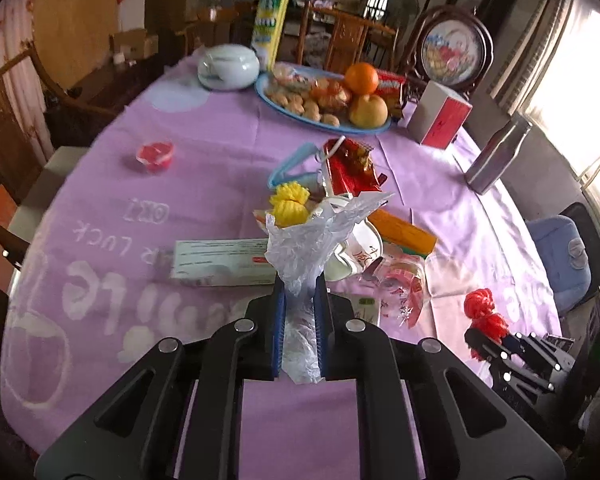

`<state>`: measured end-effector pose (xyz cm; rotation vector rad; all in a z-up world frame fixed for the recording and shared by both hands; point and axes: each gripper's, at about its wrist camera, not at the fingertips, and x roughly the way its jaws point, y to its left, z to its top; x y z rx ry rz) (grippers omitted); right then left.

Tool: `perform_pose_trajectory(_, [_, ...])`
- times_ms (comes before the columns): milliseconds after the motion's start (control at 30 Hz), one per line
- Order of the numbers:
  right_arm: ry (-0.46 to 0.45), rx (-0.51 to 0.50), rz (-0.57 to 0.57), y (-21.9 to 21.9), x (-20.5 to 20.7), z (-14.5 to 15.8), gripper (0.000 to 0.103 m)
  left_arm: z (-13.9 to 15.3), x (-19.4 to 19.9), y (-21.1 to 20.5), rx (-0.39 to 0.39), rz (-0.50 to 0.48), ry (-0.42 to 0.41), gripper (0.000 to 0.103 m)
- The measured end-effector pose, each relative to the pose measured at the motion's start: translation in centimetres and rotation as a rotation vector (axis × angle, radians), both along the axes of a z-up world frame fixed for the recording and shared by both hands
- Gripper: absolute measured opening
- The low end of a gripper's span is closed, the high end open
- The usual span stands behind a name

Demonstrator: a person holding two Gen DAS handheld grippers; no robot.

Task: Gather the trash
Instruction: 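Carry the red tassel and plastic bag over the red basket with both tools, then open both tools to drop the tassel and bag into the red basket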

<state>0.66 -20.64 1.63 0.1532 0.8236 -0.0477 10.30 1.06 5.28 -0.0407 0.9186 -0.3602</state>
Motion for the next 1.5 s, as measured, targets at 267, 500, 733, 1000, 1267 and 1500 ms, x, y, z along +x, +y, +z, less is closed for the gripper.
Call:
perform_pose_trajectory(267, [-0.082,-0.026,0.066,2.8,-2.3,1.9,0.027,0.9,-5.3,3.7,0.011,0.029,-0.082,0.014])
perform_pose_trajectory(500, [-0.110,-0.015,0.290,9.7,-4.2,3.0,0.027,0.6,-10.9,9.9,0.027,0.122,-0.128,0.014])
perform_pose_trajectory(733, [-0.064,0.037,0.632,22.5,-4.8,2.4,0.027,-0.7,-17.6,21.2,0.040,0.379,-0.131,0.014])
perform_pose_trajectory(1000, [0.087,0.044,1.075,42.5,-7.0,-2.2,0.027,-6.6,-25.0,35.4,0.030,0.735,0.002,0.014])
perform_pose_trajectory(1267, [0.245,-0.083,1.304,56.1,-10.9,-11.1,0.028,-17.7,-27.4,45.3,-0.032,0.933,0.270,0.014])
perform_pose_trajectory(1500, [0.399,-0.163,1.330,61.6,-12.4,-17.4,0.028,-22.6,-28.1,49.4,-0.069,0.994,0.372,0.014])
